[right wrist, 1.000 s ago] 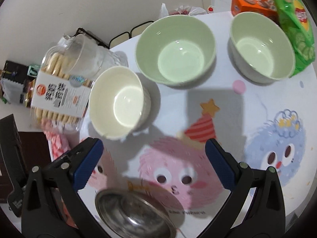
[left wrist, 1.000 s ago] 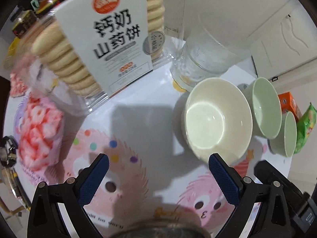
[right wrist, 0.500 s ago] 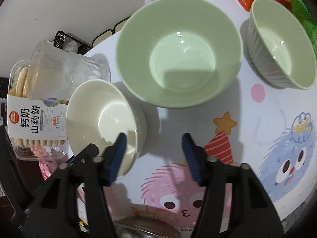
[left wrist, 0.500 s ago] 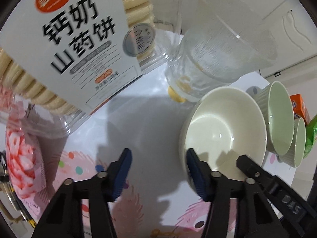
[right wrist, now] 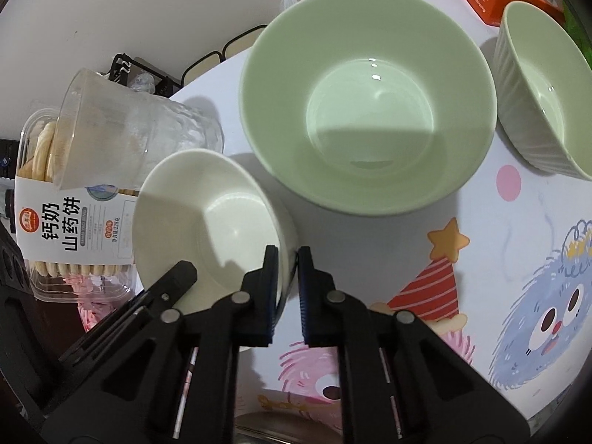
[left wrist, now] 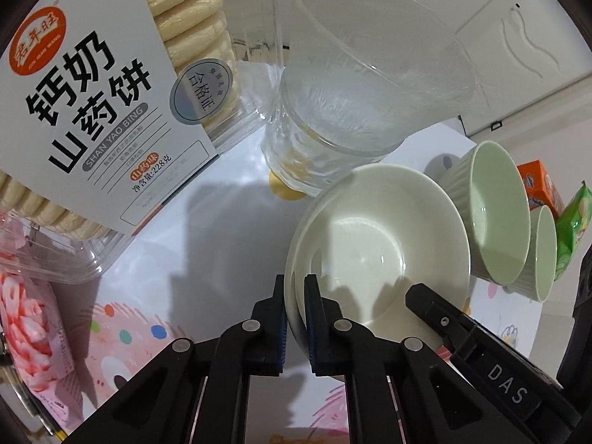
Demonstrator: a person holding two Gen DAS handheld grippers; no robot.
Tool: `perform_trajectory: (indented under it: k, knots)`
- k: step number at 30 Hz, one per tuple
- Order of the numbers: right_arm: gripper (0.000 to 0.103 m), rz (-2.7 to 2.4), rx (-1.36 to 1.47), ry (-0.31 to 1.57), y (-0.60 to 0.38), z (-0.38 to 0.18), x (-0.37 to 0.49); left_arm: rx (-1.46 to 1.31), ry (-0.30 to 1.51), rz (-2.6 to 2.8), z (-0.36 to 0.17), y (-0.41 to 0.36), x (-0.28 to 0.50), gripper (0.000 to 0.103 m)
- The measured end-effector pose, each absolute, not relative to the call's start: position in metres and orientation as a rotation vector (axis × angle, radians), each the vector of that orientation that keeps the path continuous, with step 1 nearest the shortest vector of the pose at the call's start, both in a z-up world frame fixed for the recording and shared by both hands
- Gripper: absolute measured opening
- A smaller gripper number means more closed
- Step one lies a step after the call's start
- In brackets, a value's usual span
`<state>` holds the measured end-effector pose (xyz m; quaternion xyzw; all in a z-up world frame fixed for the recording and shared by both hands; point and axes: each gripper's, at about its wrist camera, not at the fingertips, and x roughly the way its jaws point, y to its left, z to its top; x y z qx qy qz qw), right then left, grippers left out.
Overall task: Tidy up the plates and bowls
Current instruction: 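Grip the cream ceramic bowl rim with the left tool while the right tool grips it, then lift and carry the cream bowl with both tools beside the steel bowls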
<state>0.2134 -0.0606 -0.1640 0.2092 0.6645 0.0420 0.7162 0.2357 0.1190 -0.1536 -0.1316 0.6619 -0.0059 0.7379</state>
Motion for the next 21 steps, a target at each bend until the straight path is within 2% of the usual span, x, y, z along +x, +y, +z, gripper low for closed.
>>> perform_trajectory:
  k: [13, 21]
  knots:
    - [0.011, 0.123, 0.439, 1.425, -0.053, -0.136, 0.181, -0.235, 1.383, -0.034, -0.108, 0.105, 0.204, 0.008]
    - [0.012, 0.141, 0.435, 1.395, -0.081, -0.112, 0.136, -0.249, 1.362, -0.052, -0.101, 0.071, 0.148, 0.008]
